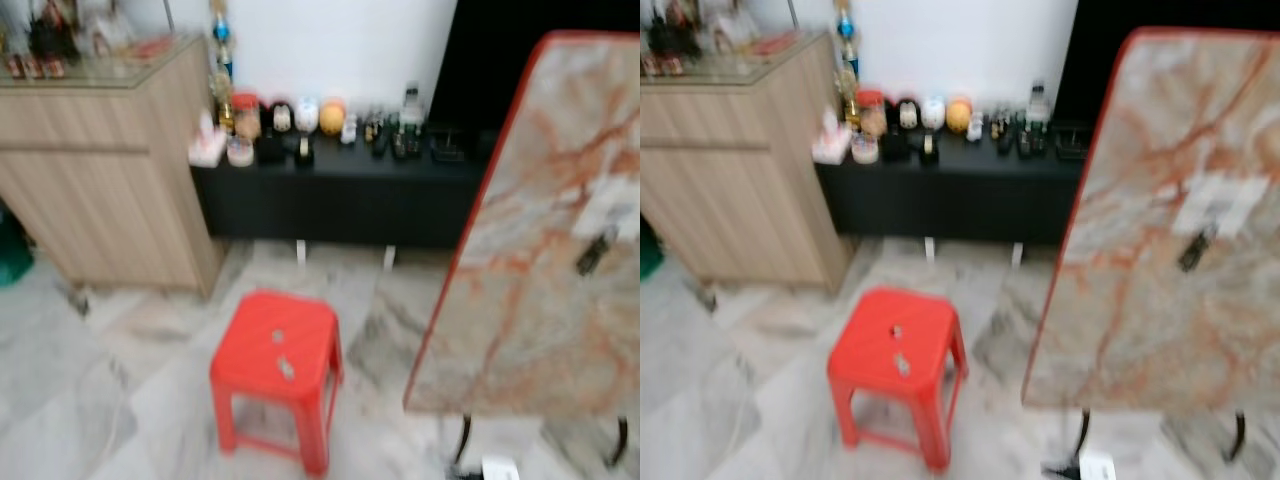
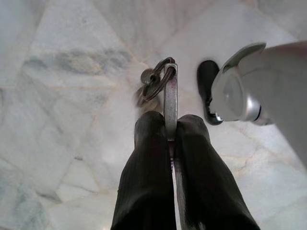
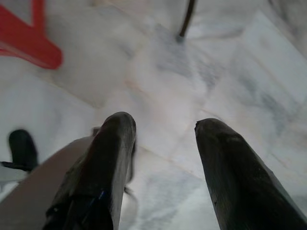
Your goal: Hang keys on a hook
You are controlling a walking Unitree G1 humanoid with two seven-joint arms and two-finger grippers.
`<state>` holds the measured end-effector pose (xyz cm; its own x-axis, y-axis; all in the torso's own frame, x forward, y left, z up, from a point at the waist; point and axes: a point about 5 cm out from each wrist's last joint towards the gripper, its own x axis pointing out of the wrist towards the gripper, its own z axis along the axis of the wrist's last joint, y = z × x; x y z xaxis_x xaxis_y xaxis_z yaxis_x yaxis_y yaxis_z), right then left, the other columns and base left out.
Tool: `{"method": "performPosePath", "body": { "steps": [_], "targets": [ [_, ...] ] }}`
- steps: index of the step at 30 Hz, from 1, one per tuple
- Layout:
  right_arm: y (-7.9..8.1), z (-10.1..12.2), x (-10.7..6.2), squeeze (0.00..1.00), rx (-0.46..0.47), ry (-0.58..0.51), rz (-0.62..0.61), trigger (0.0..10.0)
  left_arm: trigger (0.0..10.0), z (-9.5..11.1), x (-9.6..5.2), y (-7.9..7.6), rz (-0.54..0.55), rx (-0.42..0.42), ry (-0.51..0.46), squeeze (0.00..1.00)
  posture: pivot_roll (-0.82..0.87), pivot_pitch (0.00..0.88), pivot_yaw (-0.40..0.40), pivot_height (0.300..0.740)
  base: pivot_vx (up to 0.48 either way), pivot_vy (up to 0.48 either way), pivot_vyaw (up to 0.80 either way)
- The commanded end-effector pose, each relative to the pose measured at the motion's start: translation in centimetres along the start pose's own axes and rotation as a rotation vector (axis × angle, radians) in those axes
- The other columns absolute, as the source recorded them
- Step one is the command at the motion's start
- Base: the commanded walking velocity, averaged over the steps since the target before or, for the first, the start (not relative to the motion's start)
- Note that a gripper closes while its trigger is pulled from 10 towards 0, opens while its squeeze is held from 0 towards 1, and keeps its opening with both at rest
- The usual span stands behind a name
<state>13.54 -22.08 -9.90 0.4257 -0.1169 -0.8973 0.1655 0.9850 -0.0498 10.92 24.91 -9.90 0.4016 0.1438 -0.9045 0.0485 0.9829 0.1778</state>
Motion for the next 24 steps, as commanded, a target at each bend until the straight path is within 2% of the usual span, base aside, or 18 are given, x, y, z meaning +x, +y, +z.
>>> {"method": "performPosePath", "body": {
  "steps": [1, 24],
  "targets": [
    [-0.40, -0.09, -0.04, 0.00, 0.012, 0.006, -0.013, 10.0, 10.0, -0.05, 0.03, -0.30, -0.011, 0.016, 0.005, 0.00, 0.04, 0.000, 0.006, 0.740, 0.000, -0.394, 0.00],
    [-0.39, 0.13, 0.00, 0.00, -0.052, 0.026, -0.005, 10.0, 10.0, 0.15, 0.08, -0.34, -0.012, 0.010, 0.008, 0.00, 0.02, 0.000, 0.006, 0.740, 0.000, -0.426, 0.00]
  ]
}}
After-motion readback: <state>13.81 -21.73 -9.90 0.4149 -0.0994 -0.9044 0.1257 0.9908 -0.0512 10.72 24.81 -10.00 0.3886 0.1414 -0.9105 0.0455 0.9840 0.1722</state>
